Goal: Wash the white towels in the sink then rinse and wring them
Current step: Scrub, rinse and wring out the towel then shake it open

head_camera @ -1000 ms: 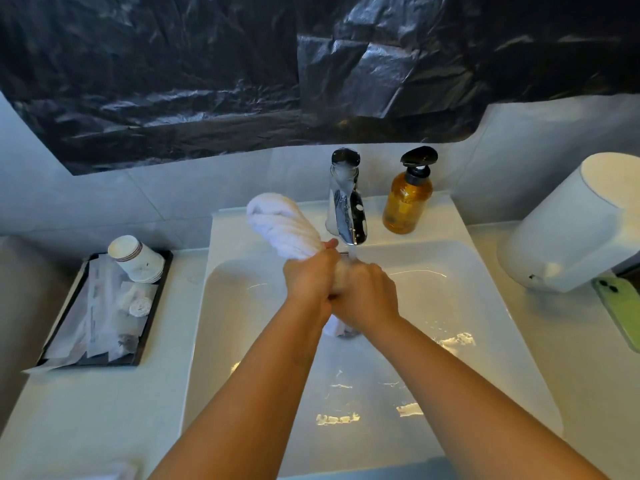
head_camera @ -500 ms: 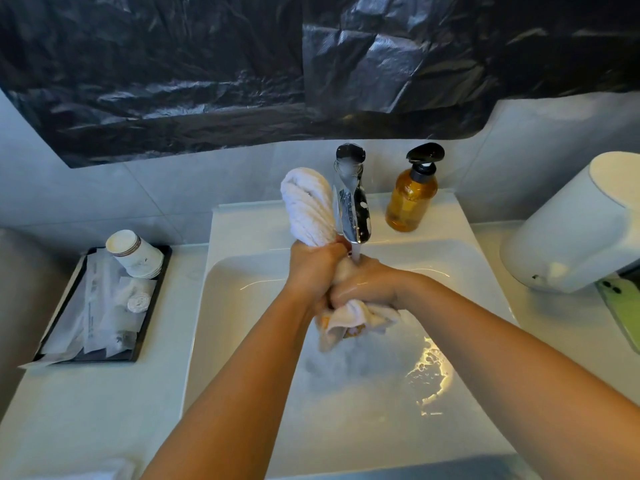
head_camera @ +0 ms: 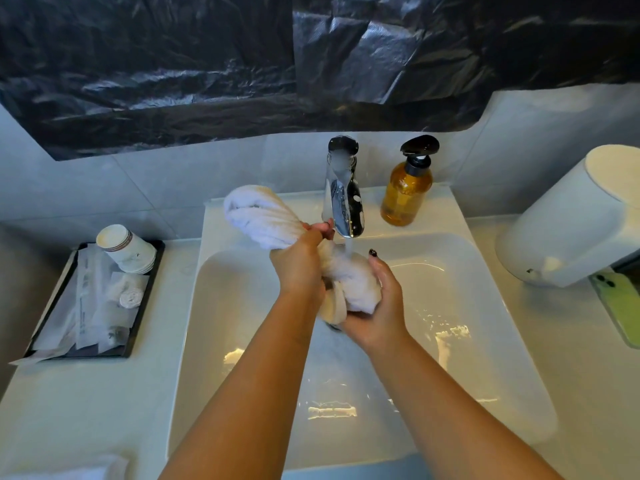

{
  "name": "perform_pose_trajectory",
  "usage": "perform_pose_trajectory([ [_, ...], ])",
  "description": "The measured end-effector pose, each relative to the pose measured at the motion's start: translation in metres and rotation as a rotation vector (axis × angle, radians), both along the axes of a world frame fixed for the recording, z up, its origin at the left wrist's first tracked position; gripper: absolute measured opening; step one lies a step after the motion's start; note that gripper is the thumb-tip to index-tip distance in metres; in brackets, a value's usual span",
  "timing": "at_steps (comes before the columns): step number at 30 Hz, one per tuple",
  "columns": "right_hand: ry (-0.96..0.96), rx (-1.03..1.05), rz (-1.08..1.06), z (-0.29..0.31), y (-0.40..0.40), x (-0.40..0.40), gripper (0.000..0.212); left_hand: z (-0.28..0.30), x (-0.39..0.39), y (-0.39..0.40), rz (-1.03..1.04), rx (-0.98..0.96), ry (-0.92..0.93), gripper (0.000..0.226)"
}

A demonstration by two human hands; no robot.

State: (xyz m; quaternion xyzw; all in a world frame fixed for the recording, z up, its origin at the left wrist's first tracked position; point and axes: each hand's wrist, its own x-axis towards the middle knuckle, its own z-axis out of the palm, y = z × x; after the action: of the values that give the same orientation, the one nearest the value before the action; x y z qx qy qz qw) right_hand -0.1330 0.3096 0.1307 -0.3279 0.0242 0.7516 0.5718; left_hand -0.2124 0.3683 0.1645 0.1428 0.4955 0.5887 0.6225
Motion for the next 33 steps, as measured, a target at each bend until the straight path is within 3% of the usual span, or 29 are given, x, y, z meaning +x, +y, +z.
perform_pose_trajectory([
  [3,-0.063,-0.072,-0.100,0.015,0.016,-0.017,0.038,0.005,0.002,-0.006,-0.018,0.024,0.119,0.046],
  [6,-0.300,-0.219,-0.115,0.033,0.038,-0.022,0.026,0.007,0.003,-0.006,0.046,-0.036,0.058,0.039],
  [8,-0.358,-0.342,-0.173,0.039,0.047,-0.022,0.034,0.007,0.002,-0.006,0.085,-0.080,-0.014,0.036],
  [11,-0.471,-0.438,-0.161,0.037,0.052,-0.023,0.023,0.005,-0.001,-0.008,0.089,-0.072,-0.037,0.048],
  [13,-0.543,-0.368,-0.141,0.031,0.055,-0.022,0.008,0.004,-0.004,-0.009,0.063,-0.069,-0.049,0.038],
  [17,-0.655,-0.219,-0.178,0.027,0.063,-0.015,0.025,0.007,-0.009,-0.005,0.026,-0.103,-0.078,0.028],
  [21,-0.734,-0.182,-0.043,0.023,0.061,-0.011,0.020,0.006,-0.009,-0.009,-0.002,-0.115,-0.014,0.029],
  [24,-0.636,-0.124,0.070,0.027,0.059,-0.007,0.019,0.004,-0.011,-0.018,-0.005,-0.074,0.123,0.016],
  [26,-0.506,-0.072,0.114,0.037,0.058,-0.001,0.033,0.000,-0.010,-0.024,-0.041,0.011,0.201,0.017],
  [28,-0.401,-0.011,0.100,0.040,0.059,0.006,0.032,-0.003,-0.010,-0.025,-0.123,0.014,0.104,0.026],
  [31,-0.312,0.036,0.041,0.036,0.050,0.004,0.031,0.001,-0.010,-0.021,-0.197,-0.050,-0.213,0.034],
  [33,-0.248,0.051,-0.026,0.024,0.046,0.000,0.042,0.003,-0.009,-0.020,-0.205,-0.037,-0.239,0.031],
])
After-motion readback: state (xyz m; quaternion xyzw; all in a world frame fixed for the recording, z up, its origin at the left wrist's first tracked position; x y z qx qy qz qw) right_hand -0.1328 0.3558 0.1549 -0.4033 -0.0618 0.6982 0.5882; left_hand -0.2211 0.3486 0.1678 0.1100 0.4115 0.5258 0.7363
